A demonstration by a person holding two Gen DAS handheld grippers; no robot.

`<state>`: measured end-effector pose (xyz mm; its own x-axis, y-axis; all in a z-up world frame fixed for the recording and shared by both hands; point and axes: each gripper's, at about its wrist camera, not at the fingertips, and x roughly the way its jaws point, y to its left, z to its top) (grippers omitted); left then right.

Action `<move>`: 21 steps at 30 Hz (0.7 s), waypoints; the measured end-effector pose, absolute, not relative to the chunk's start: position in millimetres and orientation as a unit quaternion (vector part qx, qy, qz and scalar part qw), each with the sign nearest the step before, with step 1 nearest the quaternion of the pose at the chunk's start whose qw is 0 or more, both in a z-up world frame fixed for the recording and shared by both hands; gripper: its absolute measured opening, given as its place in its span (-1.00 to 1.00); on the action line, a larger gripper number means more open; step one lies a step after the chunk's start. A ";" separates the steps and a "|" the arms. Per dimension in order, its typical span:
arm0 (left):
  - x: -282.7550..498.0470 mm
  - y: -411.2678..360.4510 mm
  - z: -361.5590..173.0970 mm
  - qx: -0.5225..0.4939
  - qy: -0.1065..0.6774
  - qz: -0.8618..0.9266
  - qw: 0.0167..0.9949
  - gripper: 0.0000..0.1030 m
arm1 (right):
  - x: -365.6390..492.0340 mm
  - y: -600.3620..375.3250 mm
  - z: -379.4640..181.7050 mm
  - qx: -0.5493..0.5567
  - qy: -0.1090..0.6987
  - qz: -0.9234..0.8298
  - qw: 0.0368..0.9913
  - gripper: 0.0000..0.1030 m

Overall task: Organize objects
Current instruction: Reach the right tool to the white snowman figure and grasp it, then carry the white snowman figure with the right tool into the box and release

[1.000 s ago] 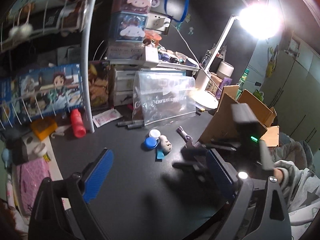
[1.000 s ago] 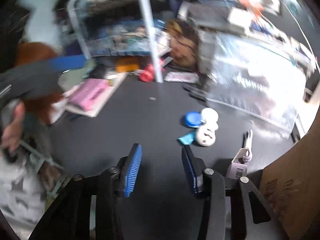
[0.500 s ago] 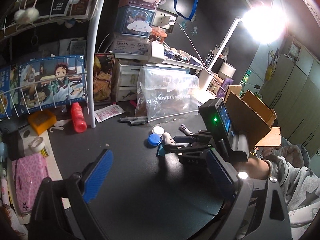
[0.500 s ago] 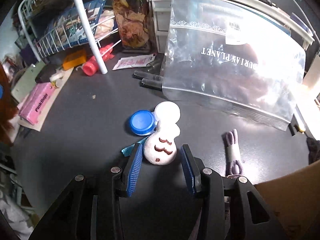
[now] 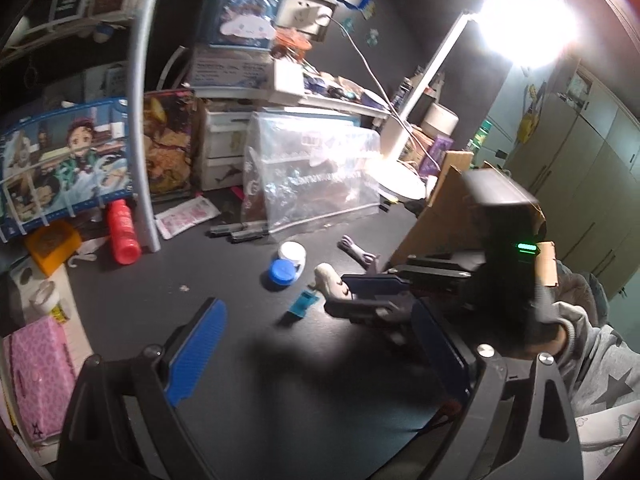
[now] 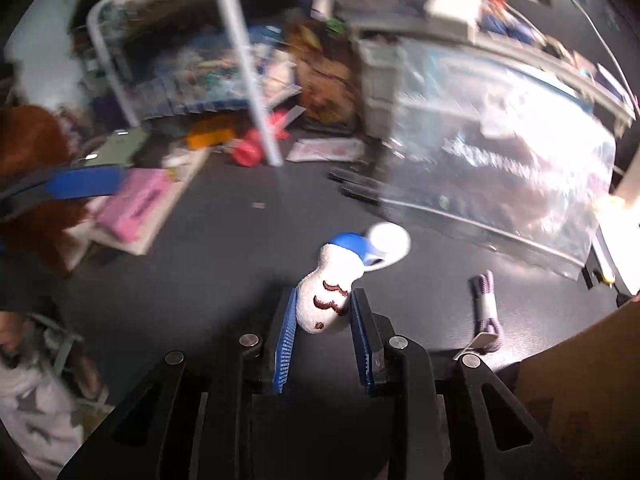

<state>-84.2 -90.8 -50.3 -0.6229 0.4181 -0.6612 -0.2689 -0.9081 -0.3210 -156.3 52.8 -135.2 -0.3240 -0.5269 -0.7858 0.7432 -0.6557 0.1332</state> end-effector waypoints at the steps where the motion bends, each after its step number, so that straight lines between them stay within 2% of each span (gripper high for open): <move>1: -85.4 -88.6 -49.7 -0.391 -0.097 0.894 0.197 0.80 | -150.0 52.6 -128.8 0.420 0.129 -0.803 0.403 -0.57; 4: -88.0 -81.7 -43.7 -0.391 -0.105 0.887 0.221 0.72 | -127.8 54.5 -102.0 0.390 0.139 -0.803 0.428 -0.57; 14: -88.1 -59.6 -5.3 -0.365 -0.128 0.875 0.290 -0.10 | -89.6 70.1 -40.7 0.314 0.187 -0.815 0.450 -0.57; 16: -89.7 -54.0 2.9 -0.361 -0.128 0.876 0.294 -0.18 | -88.6 75.4 -33.1 0.305 0.190 -0.817 0.451 -0.57; 18: -92.7 -49.7 8.8 -0.358 -0.127 0.877 0.295 -0.35 | -88.1 83.4 -25.3 0.293 0.193 -0.821 0.449 -0.57; 21: -100.9 -38.5 15.7 -0.360 -0.125 0.874 0.300 -0.44 | -89.1 96.5 -15.3 0.283 0.193 -0.827 0.446 -0.57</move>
<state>-100.9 -38.5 15.8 -0.5607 0.6144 -0.5552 -0.4336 -0.7890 -0.4353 -89.1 96.5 -15.3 -0.4415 -0.6286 -0.6402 0.8474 -0.5268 -0.0671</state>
